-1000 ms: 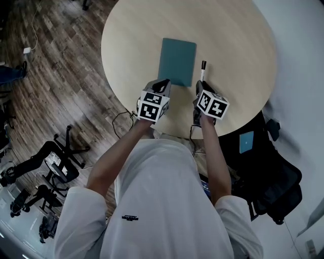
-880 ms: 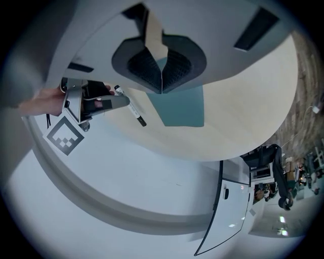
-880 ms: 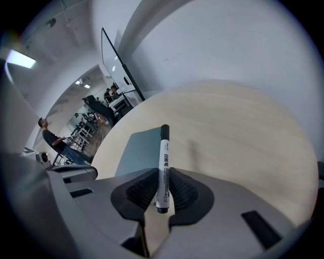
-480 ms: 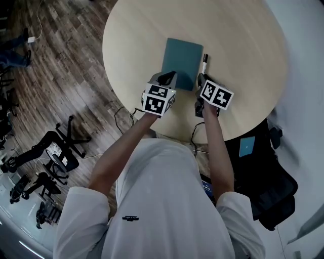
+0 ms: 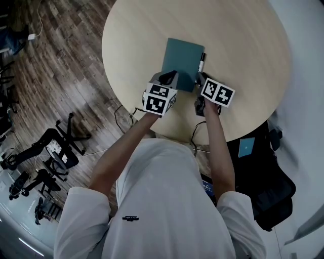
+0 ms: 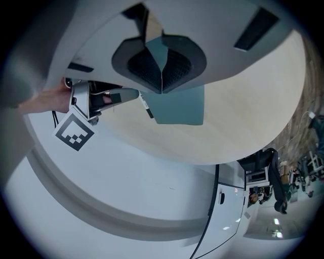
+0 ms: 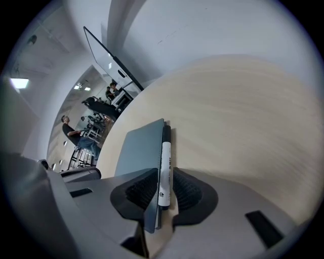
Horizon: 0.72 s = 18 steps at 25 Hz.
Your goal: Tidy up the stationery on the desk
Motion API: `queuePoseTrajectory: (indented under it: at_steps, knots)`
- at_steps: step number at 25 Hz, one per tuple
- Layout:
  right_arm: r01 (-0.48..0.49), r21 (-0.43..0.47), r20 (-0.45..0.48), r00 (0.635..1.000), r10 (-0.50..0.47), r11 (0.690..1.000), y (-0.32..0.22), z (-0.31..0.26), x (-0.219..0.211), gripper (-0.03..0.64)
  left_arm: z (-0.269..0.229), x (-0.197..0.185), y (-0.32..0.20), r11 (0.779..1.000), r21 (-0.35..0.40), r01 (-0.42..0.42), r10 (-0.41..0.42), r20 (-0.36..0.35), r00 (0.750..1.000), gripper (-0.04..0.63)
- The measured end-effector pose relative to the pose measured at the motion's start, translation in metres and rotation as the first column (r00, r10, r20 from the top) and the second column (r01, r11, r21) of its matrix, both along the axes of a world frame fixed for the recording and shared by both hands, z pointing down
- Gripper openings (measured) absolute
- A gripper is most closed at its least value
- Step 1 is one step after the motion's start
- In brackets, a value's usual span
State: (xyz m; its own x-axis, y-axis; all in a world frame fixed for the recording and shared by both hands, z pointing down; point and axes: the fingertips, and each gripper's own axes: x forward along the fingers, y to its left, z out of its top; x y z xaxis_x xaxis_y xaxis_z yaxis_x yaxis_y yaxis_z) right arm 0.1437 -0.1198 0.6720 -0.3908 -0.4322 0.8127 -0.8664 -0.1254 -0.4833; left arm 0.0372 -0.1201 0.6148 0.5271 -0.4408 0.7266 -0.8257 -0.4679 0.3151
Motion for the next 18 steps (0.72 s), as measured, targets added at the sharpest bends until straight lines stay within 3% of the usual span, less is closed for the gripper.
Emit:
queuePoseTrajectory:
  at_steps: [18]
  knots:
    - [-0.022,0.088,-0.068,0.997,0.028,0.996,0.026,-0.043,-0.001,0.092,-0.033,-0.014,0.029,0.999,0.039,-0.017,0.018,-0.026,0.999,0.025]
